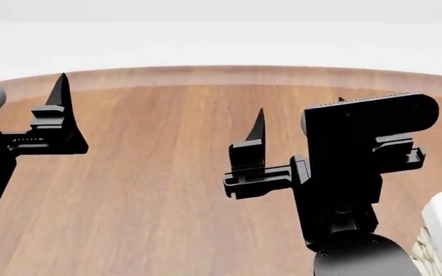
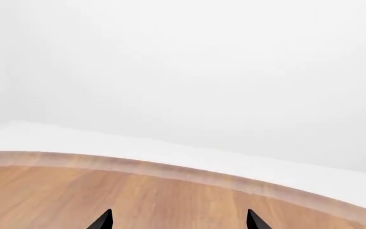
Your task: Pick the milk and place it in the basket.
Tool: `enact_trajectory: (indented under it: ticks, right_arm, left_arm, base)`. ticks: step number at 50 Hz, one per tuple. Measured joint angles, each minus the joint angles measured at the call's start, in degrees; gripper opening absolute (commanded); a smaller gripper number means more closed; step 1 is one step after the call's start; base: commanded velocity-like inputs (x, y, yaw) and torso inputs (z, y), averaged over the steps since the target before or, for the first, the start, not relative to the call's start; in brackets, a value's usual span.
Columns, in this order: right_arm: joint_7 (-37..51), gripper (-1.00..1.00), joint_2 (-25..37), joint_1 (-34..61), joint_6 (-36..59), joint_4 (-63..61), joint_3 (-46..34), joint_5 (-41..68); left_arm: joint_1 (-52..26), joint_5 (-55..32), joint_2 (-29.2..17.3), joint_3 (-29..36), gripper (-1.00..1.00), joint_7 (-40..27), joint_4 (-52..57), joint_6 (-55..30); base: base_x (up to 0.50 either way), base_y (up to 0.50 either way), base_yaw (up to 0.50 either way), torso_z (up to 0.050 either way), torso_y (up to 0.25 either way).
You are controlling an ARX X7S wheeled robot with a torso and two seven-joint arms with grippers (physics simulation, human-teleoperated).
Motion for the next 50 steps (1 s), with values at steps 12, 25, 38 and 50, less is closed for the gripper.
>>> enact_trajectory:
  ticks: [12, 25, 38, 50]
  right_arm:
    - [-8.09, 1.00, 2.19, 1.90, 3.22, 5.16, -4.52, 5.18]
    - [-29.52, 1.00, 8.45, 7.06, 5.77, 9.08, -16.22, 15.25]
    - [-41.93, 1.00, 12.13, 9.55, 5.89, 10.37, -24.75, 19.69]
    - [-45.02, 1.00, 13.14, 10.42, 5.79, 10.73, -27.29, 20.95]
  left_arm:
    - [-0.48, -0.62, -0.36, 0.12, 1.00, -0.55, 0.28, -0.36]
    - [-1.23, -1.11, -0.72, 0.49, 1.00, -1.05, 0.36, -0.58]
    - [-1.44, -1.49, -1.09, 0.92, 1.00, -1.32, 0.20, -0.30]
    - [-1.28, -1.69, -1.41, 1.41, 1.00, -1.49, -0.08, 0.26]
  base:
    - [0.00, 0.00, 0.00, 0.000, 0.000]
    - [0.00, 0.00, 0.00, 0.000, 0.000]
    - [0.00, 0.00, 0.00, 0.000, 0.000]
    - [0.00, 0.00, 0.00, 0.000, 0.000]
